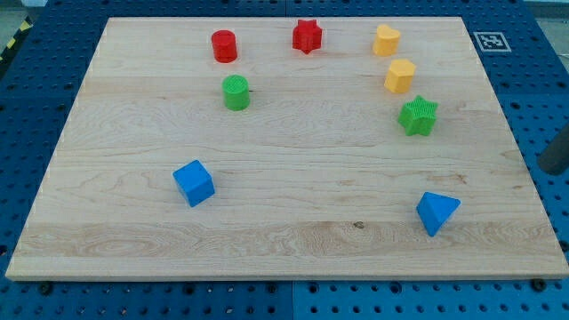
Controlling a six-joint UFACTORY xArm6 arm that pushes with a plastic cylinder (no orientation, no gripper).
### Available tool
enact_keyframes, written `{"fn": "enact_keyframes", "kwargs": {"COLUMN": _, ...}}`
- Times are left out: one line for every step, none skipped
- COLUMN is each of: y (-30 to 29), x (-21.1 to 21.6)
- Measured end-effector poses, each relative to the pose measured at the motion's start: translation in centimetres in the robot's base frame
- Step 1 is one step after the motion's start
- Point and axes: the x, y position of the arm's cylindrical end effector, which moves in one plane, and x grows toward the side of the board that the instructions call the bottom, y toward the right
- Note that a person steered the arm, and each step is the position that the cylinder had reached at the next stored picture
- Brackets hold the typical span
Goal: Slide your arm to the bottom right of the board
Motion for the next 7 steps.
{"fn": "enact_keyframes", "kwargs": {"y": 0.0, "x": 0.9}}
{"fn": "enact_keyframes", "kwargs": {"y": 0.0, "x": 1.0}}
{"fn": "enact_keyframes", "kwargs": {"y": 0.0, "x": 1.1}}
{"fn": "enact_keyframes", "kwargs": {"y": 0.0, "x": 2.1}}
{"fn": "enact_keyframes", "kwargs": {"y": -1.1, "x": 3.0}}
{"fn": "enact_keyframes", "kwargs": {"y": -3.3, "x": 4.4}}
{"fn": "enact_keyframes", "kwargs": {"y": -6.8, "x": 6.0}}
